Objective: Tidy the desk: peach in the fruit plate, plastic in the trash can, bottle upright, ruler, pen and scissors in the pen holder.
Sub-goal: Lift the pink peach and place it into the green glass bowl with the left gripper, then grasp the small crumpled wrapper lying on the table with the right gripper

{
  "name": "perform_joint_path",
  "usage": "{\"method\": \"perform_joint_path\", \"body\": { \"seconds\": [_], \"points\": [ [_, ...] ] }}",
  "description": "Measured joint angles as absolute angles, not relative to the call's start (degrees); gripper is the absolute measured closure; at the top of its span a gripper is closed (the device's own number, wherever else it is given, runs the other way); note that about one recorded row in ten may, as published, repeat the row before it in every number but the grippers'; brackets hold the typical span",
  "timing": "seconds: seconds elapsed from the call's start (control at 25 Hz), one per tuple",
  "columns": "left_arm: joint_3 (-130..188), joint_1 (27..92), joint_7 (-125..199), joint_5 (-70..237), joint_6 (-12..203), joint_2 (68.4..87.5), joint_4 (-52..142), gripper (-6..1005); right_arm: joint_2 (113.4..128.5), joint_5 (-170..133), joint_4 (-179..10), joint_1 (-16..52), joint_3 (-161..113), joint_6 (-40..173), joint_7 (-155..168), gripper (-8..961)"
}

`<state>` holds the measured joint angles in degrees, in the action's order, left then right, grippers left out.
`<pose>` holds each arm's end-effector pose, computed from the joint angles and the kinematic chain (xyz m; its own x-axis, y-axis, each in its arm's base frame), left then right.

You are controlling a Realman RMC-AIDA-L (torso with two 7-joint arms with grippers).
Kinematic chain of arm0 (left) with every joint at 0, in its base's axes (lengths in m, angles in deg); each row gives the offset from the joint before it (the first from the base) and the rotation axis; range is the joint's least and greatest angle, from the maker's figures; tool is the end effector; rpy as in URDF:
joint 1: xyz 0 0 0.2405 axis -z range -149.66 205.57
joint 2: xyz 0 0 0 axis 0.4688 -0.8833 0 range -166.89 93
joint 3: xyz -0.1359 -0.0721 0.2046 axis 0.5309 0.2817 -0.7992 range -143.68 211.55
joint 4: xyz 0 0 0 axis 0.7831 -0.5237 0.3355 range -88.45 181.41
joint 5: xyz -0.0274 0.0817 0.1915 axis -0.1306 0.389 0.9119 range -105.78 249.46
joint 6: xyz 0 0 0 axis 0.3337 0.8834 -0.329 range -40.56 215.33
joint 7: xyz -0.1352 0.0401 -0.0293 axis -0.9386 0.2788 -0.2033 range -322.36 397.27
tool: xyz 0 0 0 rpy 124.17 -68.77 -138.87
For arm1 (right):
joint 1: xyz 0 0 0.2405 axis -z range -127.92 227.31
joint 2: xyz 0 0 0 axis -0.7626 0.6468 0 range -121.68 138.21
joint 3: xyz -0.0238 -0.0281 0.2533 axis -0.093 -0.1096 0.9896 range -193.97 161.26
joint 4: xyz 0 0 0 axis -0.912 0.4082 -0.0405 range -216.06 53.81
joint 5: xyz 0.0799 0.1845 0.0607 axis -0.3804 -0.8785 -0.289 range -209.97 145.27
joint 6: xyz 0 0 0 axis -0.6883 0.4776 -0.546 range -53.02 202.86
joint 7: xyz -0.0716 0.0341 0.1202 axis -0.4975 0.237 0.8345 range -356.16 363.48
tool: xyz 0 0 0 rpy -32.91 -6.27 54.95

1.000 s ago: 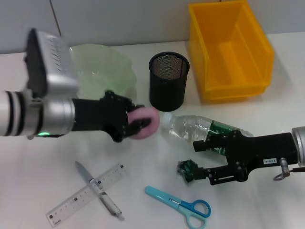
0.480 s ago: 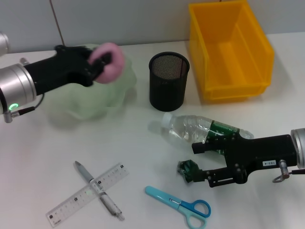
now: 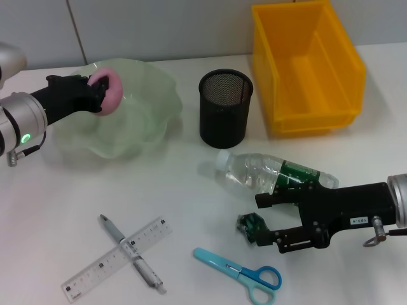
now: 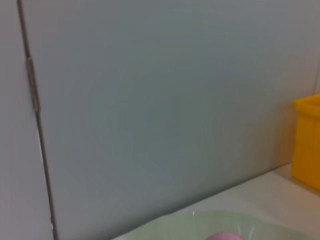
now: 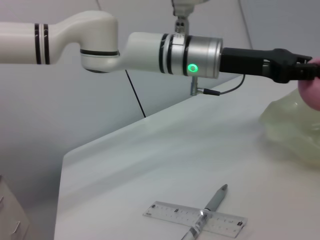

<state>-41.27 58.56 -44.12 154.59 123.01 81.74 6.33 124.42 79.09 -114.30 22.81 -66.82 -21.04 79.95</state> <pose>-0.2481 0.4175 -0.0205 0.8041 0.3160 0.5035 0.5865 -0.5599 -0.5852 0.2735 0.2883 -0.0132 0.8170 -0.3722 -0.4404 -0.3930 -0.9183 0.0471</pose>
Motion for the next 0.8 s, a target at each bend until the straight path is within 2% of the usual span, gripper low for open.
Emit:
{"method": "perform_joint_path", "body": {
  "seconds": [0.24, 0.68, 0.8],
  "points": [
    [-41.5, 60.0, -44.3, 154.5, 121.7, 81.88, 8.9, 857, 124.48, 79.1, -114.3, 22.8, -66.9, -21.1, 80.0, 221],
    [-41.2, 60.0, -44.9, 154.3, 122.0, 81.86, 8.9, 380, 124.46, 79.1, -114.3, 22.9, -67.0, -21.1, 79.9, 228],
    [-41.2, 59.9, -45.0, 153.5, 122.9, 81.73, 8.5, 318, 124.45, 79.1, -114.3, 22.7, -67.0, -21.1, 79.9, 230]
  ]
}}
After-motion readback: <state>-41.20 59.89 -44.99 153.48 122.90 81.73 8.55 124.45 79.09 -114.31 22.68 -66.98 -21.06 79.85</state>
